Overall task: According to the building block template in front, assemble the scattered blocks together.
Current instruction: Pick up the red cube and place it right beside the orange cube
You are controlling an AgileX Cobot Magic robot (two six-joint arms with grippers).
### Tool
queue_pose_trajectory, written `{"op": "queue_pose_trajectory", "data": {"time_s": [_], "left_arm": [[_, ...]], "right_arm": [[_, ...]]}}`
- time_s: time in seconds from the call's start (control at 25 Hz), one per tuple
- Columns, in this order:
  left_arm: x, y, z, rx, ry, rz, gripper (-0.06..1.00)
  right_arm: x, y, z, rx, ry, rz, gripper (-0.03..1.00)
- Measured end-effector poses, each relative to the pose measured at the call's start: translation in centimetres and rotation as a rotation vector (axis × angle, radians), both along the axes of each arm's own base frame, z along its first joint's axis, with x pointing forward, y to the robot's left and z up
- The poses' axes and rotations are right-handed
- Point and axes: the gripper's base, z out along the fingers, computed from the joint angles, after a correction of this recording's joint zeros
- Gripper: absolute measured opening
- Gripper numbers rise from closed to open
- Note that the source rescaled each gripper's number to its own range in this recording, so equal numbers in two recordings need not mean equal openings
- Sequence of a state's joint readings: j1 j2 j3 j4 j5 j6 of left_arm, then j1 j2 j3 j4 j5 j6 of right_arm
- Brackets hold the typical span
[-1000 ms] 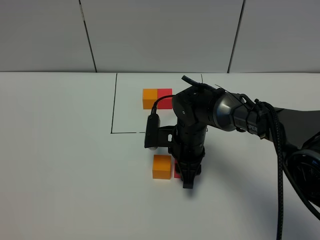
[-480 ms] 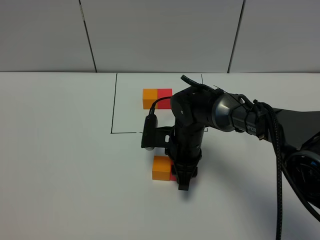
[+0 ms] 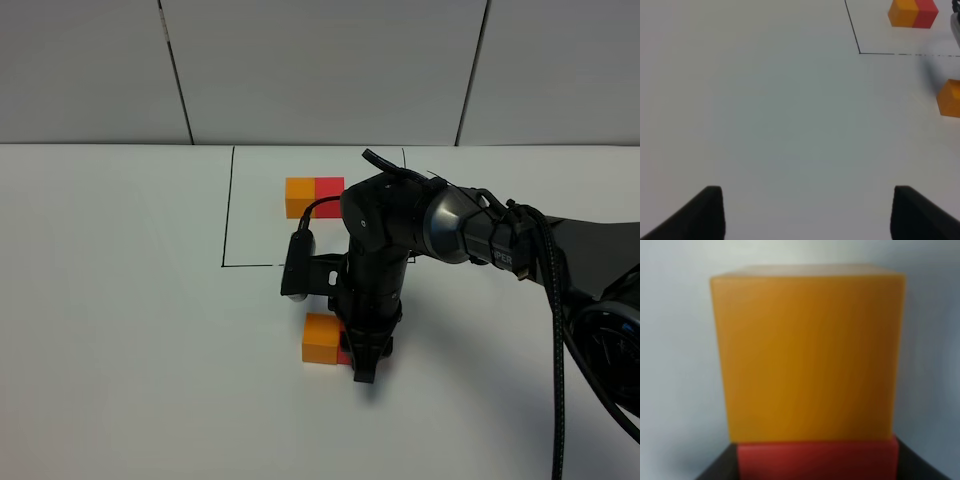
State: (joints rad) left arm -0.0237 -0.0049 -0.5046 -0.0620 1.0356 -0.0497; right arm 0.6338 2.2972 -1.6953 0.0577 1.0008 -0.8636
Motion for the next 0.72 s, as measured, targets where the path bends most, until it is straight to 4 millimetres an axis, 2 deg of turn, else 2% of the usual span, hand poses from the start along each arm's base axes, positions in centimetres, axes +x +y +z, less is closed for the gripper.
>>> {"op": "queue_pose_trajectory", "data": {"time_s": [0.16,0.2,0.24,0.32,0.4,0.44,0.48,0.56,0.72], "left_arm": [[0.00,0.00,0.00,0.000,0.000,0.000,0.53],[0.00,0.00,0.00,0.000,0.000,0.000,0.53],[0.00,0.00,0.00,0.000,0.000,0.000,0.53],[0.00,0.00,0.00,0.000,0.000,0.000,0.53],[0.00,0.00,0.00,0.000,0.000,0.000,0.53],[0.00,0.00,0.00,0.000,0.000,0.000,0.53],[0.00,0.00,0.00,0.000,0.000,0.000,0.53],[0.00,0.00,0.00,0.000,0.000,0.000,0.53],[0.00,0.00,0.00,0.000,0.000,0.000,0.53]], "right_arm": [[0.02,0.01,0.00,0.000,-0.006,0.045,0.02],[0.03,0.01,0.00,0.000,-0.008,0.053,0.05],[0.02,0.05,0.00,0.005,-0.006,0.055,0.14],[0.08,0.19,0.02,0.020,-0.013,0.052,0.40],[0.14,0.32,0.03,0.029,-0.024,0.054,0.73],[0.18,0.35,0.03,0.032,-0.029,0.054,0.86],[0.21,0.36,0.04,0.034,-0.031,0.054,0.92],[0.22,0.37,0.04,0.034,-0.033,0.055,0.99],[0.20,0.36,0.18,0.034,-0.033,0.055,1.00]]}}
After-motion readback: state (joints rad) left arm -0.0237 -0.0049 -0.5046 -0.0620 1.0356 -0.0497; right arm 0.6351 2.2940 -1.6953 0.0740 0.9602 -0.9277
